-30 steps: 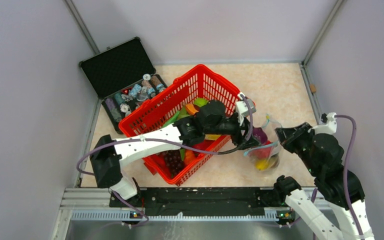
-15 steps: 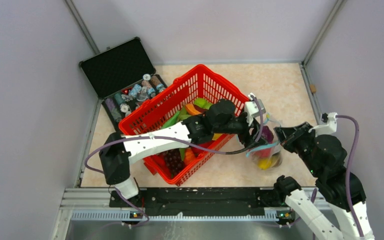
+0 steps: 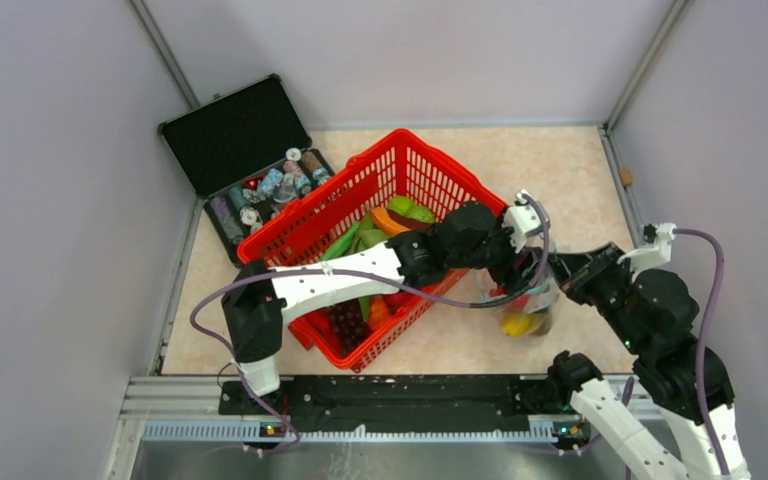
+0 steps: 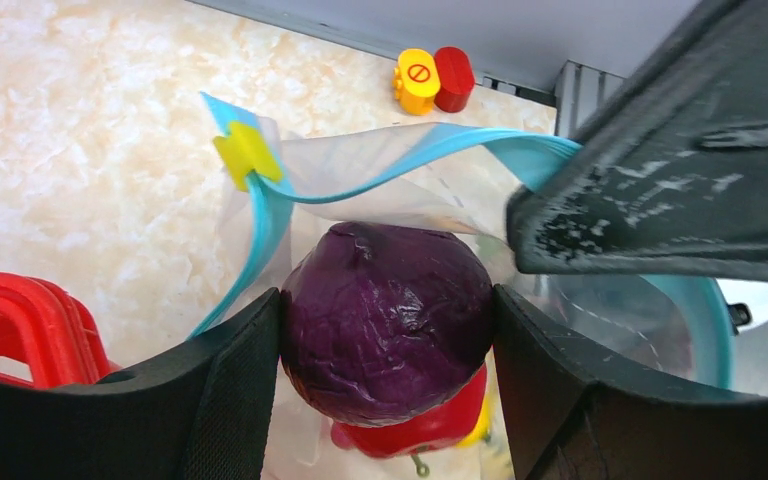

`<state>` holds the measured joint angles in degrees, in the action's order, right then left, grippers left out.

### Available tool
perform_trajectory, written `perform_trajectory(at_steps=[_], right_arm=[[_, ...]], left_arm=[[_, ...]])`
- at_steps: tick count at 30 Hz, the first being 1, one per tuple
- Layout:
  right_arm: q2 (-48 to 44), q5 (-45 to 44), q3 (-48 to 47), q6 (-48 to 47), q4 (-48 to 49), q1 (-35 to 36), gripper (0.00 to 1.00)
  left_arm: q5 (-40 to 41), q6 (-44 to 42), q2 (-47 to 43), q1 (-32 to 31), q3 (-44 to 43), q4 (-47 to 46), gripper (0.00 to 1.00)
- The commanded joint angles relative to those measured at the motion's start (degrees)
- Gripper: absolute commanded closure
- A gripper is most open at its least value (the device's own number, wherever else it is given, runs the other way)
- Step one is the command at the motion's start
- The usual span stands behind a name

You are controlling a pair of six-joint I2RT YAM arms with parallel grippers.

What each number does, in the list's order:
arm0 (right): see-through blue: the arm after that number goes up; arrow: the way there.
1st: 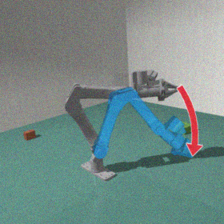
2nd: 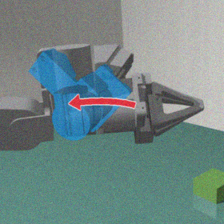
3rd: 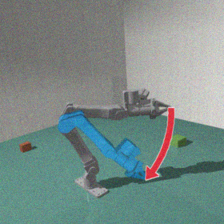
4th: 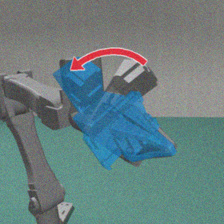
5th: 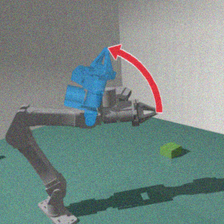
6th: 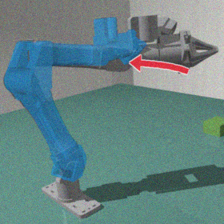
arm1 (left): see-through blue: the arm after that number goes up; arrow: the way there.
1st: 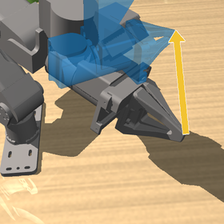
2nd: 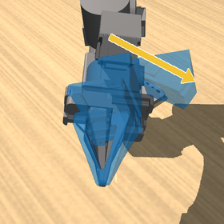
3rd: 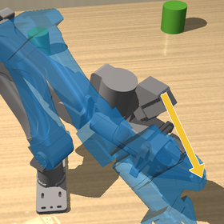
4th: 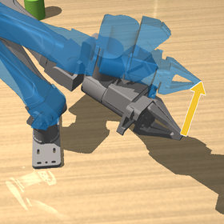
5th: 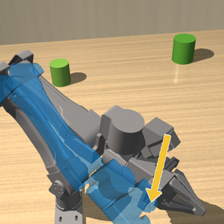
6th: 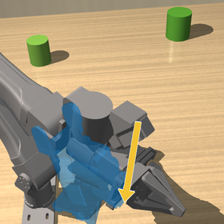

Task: Place the food in the zip-top bag and seal the zipper
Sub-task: Place the fake fruit in the zipper food storage bag, then adjust the zipper food storage bag at the center of the board.

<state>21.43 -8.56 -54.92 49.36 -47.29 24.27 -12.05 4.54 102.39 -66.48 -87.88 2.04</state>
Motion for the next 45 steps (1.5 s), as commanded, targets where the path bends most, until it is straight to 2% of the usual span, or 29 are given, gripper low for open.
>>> perform_trajectory(at_steps=[1,5,8,10,14,17,24,26,30,33,34,38,41,45], right_arm=[[-0.16,0.41,-3.8,1.7,2.73,0.43,0.95],[-0.61,0.3,-3.8,2.34,2.75,0.45,0.95],[-1.22,-1.03,-3.82,2.61,2.25,0.5,0.95],[-1.59,-2.45,-3.88,2.82,1.34,0.53,0.95],[-1.97,-6.2,-4.35,3.32,-1.17,0.43,0.95],[-1.95,-7.67,-4.57,3.28,-2.64,0.43,0.95],[-2.0,-7.86,-3.43,3.25,-2.7,0.44,0.95],[-2.02,-8.23,-3.23,3.28,-3.02,0.44,0.95],[-2.25,-8.74,-3.73,3.28,-3.33,0.46,0.95],[-2.59,-7.29,-4.14,2.89,-1.72,0.45,0.95],[-2.69,-6.25,-4.2,2.74,-0.8,0.46,0.95],[-2.46,-6.12,-4.95,2.66,-0.79,0.43,0.95],[-2.21,-8.9,-5.15,2.64,-3.41,0.51,0.94],[-2.06,-11.18,-6.13,2.09,-4.74,0.44,0.95]], left_arm=[[1.83,-0.89,1.37,-0.06,-4.72,-1.55,0.45],[1.02,-0.59,3.76,-0.06,-7.39,-0.64,0.4],[-0.73,-0.68,5.08,-0.06,-8.32,1.58,0.28],[-2.11,-0.68,5.24,-0.06,-8.55,3.08,0.24],[-4.34,-1.87,1.8,0.03,-6.13,3.26,0.07],[-4.35,-2.71,-1.04,0.21,-4.86,3.33,0.02],[-8.14,-2.1,-2.59,0.38,-6.03,5.8,0.02],[-8.74,-2.47,-3.2,0.38,-5.47,5.93,0.09],[-8.5,-3.24,-2.28,0.38,-5.56,7.52,0.29],[-9.09,-3.13,-0.19,0.38,-7.71,10.0,0.34],[-7.62,-3.13,0.34,0.38,-8.04,10.56,0.34],[0.74,-3.98,-1.61,0.3,-5.94,10.19,0.19],[1.78,-5.65,-5.89,0.3,-2.78,7.8,0.14],[2.61,-5.17,-10.99,0.3,0.97,5.62,0.11]])
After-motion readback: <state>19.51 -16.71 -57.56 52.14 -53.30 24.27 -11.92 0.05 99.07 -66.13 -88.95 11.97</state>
